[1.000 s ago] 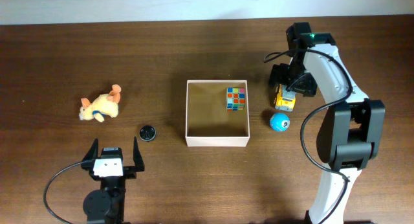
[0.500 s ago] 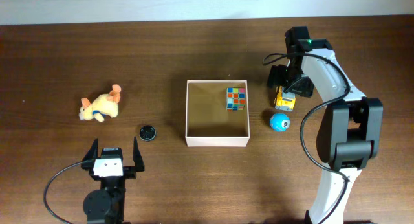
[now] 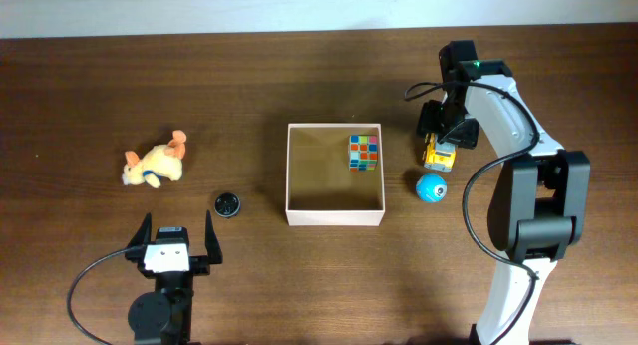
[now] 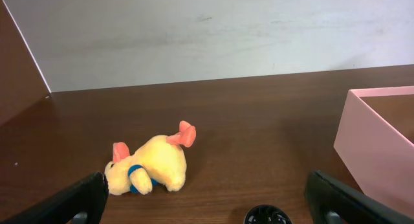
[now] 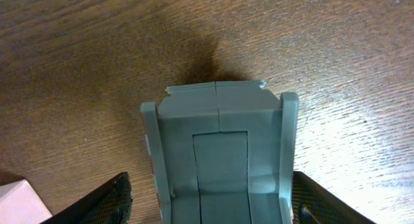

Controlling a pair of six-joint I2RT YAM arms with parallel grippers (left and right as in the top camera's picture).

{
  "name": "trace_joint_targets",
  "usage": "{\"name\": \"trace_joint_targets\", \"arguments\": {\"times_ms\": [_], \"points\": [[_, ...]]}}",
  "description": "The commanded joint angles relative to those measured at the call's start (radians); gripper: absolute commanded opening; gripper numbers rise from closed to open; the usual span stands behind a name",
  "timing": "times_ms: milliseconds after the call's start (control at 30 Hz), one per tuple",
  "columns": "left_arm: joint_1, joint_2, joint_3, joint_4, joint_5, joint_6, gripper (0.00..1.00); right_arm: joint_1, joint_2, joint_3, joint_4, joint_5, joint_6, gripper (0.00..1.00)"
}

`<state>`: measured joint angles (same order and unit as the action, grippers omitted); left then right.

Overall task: Pack container
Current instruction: 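Lower the right gripper onto the dump truck and close on it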

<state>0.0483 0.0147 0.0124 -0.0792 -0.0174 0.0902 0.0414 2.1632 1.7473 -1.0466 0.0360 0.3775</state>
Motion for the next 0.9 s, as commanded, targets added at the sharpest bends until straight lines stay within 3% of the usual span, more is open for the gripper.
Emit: {"name": "trace_joint_targets", "arguments": {"times_ms": [0,633,867], "points": [[0.007,-0.008,-0.004,-0.004,0.006,0.020,0.99,-0.003,0.003,-0.010,-0.005,-0.005,-0.006,0.71],[0.007,-0.008,-0.004,-0.004,0.006,0.019,0.99,-0.003,0.003,-0.010,-0.011,-0.005,-0.161,0.70],[0.007,-0.008,-0.004,-0.004,0.006,0.019,0.99,-0.003,0.003,-0.010,-0.012,-0.005,-0.160,0.61]]}}
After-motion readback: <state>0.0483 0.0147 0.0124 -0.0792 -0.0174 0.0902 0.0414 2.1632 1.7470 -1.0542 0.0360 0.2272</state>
